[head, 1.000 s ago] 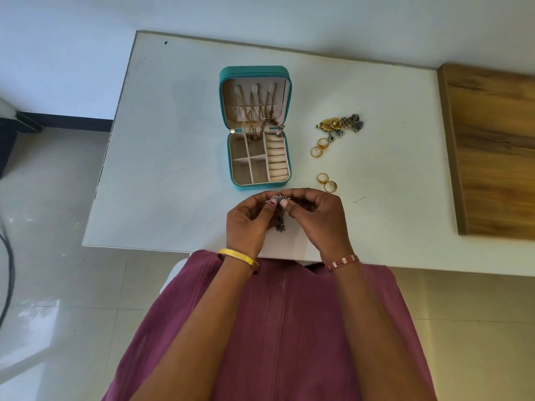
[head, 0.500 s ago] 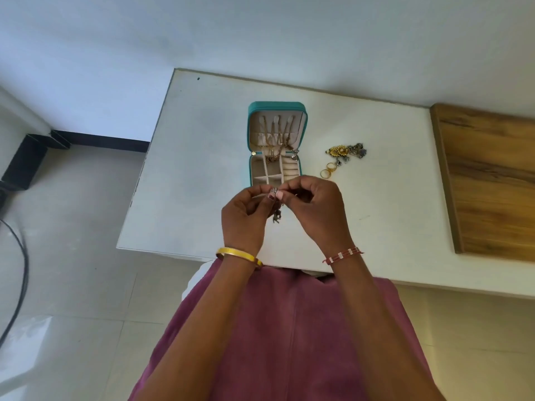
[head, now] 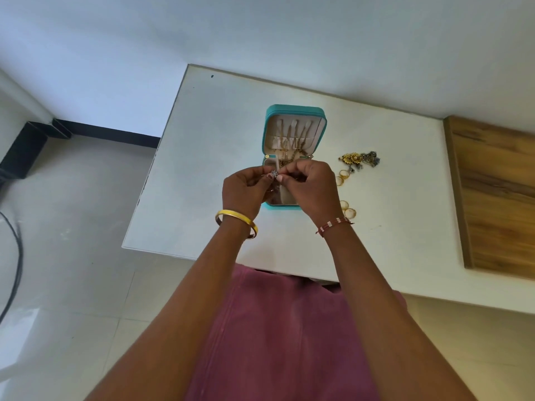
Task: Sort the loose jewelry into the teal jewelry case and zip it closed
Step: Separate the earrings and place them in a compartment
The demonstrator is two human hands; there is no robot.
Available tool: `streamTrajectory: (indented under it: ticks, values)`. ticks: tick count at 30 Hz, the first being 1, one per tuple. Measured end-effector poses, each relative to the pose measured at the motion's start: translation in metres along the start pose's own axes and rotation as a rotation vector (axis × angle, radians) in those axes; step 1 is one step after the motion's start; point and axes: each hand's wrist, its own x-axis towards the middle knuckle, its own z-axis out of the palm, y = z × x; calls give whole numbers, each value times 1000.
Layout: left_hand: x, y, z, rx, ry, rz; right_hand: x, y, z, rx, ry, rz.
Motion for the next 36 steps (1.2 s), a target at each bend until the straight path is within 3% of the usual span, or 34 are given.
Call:
streamTrajectory:
  ticks: [15, 23, 36]
  values:
    - [6, -10, -5, 562, 50, 122, 5, 21, 14, -194, -75, 6]
    - [-11, -26, -6, 435, 146, 76, -16, 40, 0, -192, 251, 23]
    - [-15, -29, -3, 384, 169, 58, -23, 55, 5, 59, 280, 217]
